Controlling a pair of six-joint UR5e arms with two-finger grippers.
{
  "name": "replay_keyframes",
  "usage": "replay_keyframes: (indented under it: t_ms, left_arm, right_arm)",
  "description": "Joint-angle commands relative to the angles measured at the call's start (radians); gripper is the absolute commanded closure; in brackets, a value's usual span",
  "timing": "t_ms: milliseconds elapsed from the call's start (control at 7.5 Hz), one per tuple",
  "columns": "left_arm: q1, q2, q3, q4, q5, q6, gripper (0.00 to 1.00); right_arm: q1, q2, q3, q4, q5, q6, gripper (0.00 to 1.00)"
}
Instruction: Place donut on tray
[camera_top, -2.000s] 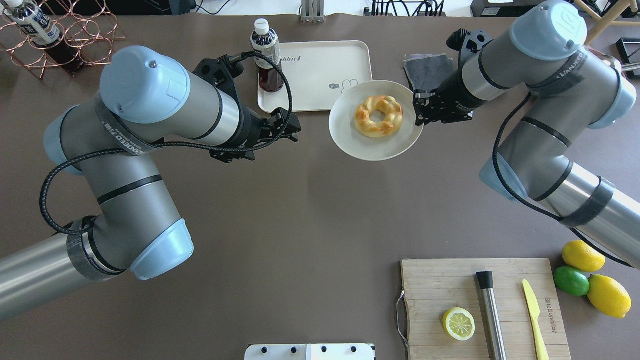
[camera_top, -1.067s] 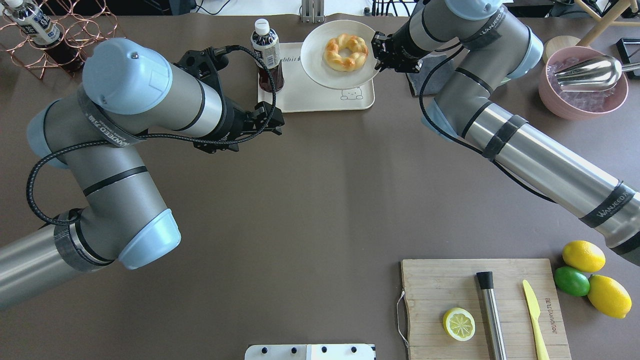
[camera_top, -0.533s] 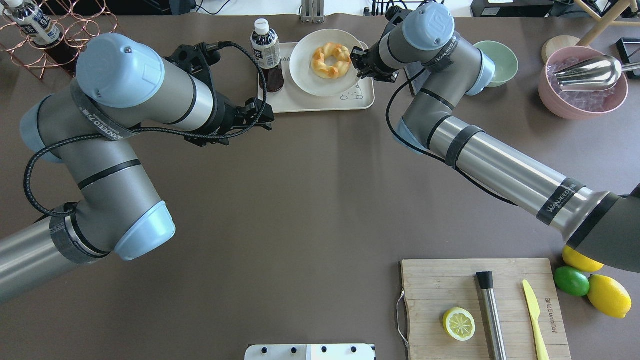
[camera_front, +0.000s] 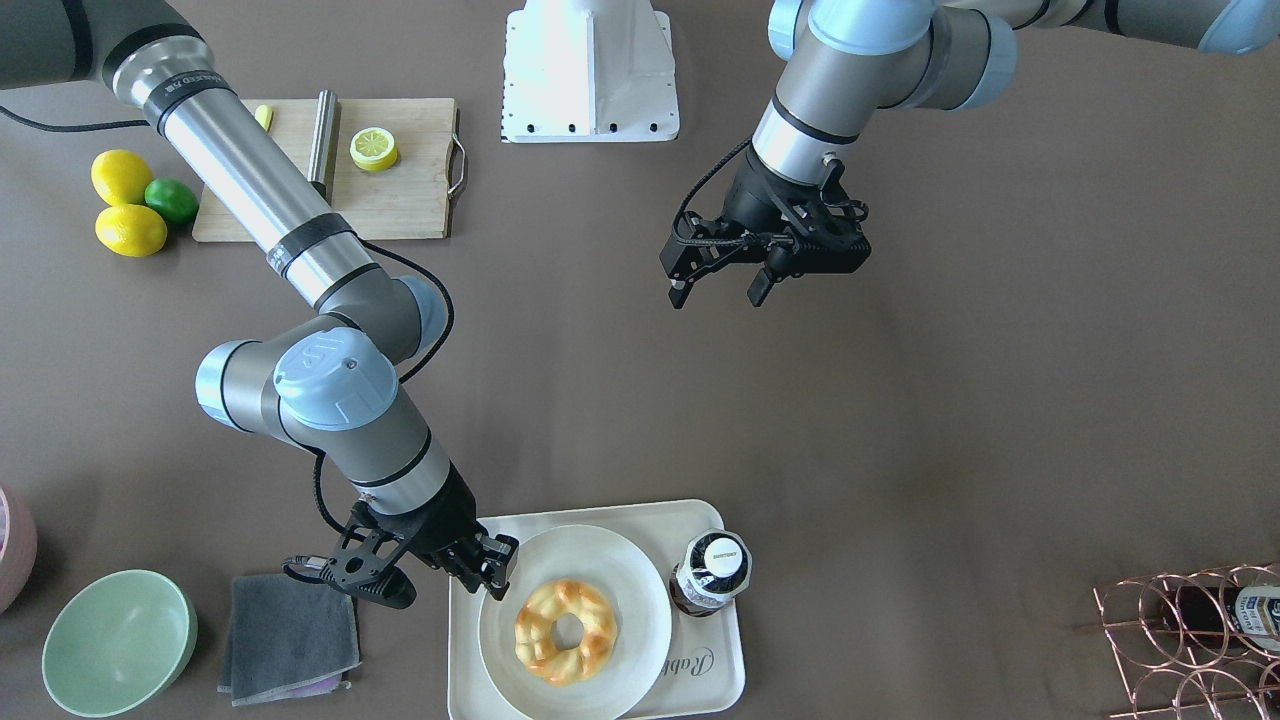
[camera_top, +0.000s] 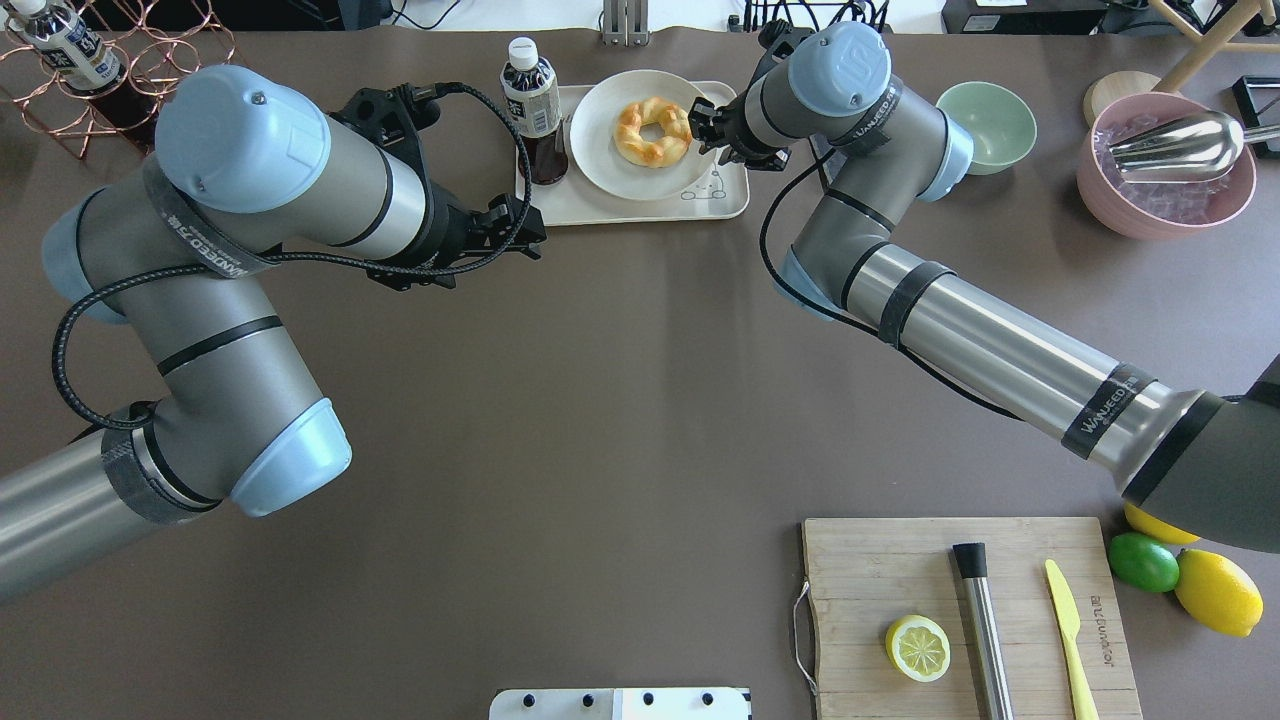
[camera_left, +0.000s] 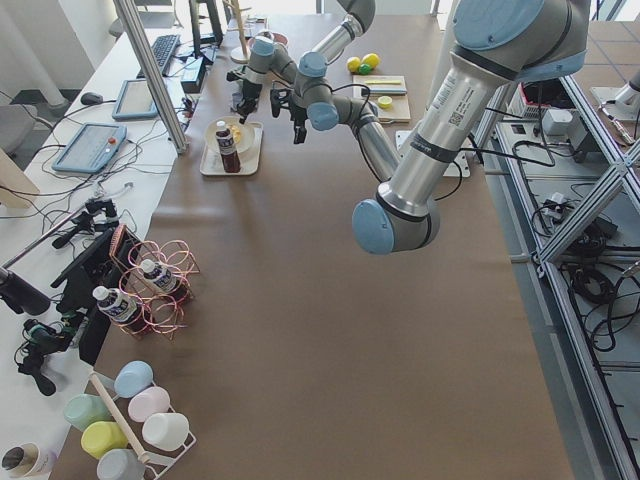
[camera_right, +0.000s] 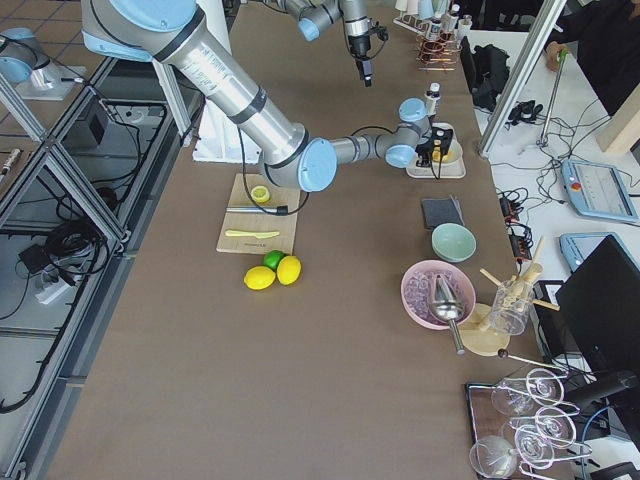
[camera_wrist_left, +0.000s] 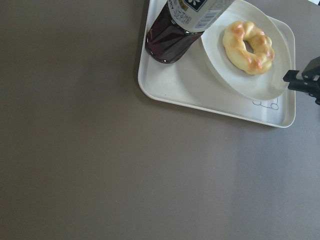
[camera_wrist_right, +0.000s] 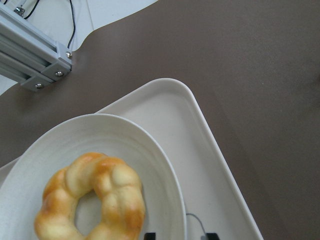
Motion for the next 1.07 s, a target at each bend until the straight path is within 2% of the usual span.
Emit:
replay_keyframes:
  t_ms: [0, 267, 400, 667, 933]
  left_arm:
    - [-0.001, 0.0, -0.001, 0.002, -0.002, 0.001, 0.01]
    - [-0.013, 0.001, -0.006, 0.008, 0.001, 0.001, 0.01]
    - [-0.016, 0.003, -0.012, 0.011, 0.002, 0.004, 0.01]
    - [-0.059, 0.044, -0.053, 0.055, 0.0, 0.113, 0.01]
    - [-0.102, 0.125, -0.141, 0.207, 0.008, 0.217, 0.01]
  right_arm:
    - [0.001, -0.004, 0.014, -0.004, -0.018, -0.014, 0.01]
    - [0.065, -0.025, 0.066, -0.046, 0.092, -0.111, 0.01]
    - [0.099, -0.055, 0.156, -0.164, 0.155, -0.191, 0.01]
    - [0.18, -0.195, 0.42, -0.488, 0.241, -0.451, 0.01]
    - [0.256, -0.397, 0.659, -0.695, 0.275, -0.648, 0.01]
